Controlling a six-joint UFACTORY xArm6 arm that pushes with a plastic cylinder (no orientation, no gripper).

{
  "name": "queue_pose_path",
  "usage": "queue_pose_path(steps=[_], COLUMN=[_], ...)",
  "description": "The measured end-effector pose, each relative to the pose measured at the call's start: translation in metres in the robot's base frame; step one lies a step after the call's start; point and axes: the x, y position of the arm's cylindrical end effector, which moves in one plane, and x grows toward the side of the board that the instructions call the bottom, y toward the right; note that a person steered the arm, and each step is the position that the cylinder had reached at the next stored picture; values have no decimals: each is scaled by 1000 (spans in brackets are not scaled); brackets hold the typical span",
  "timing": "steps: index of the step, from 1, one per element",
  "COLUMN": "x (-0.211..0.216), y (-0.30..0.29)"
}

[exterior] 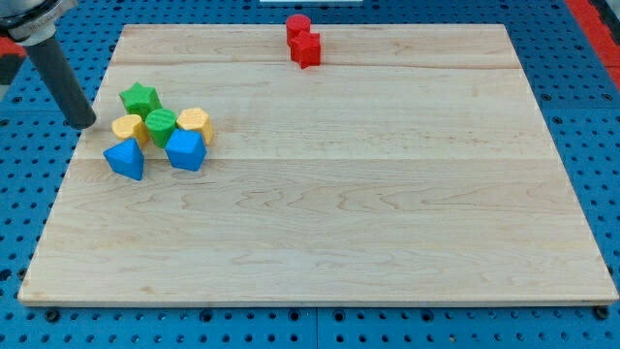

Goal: Push the yellow heart into the green circle

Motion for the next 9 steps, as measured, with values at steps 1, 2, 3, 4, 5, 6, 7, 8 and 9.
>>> queue_pose_path(steps=[1, 2, 3, 4, 5, 6, 7, 8, 9], x=[-4, -4, -4, -4, -4, -4, -4, -4, -4], y=[7, 7, 8, 13, 13, 14, 14, 15, 15])
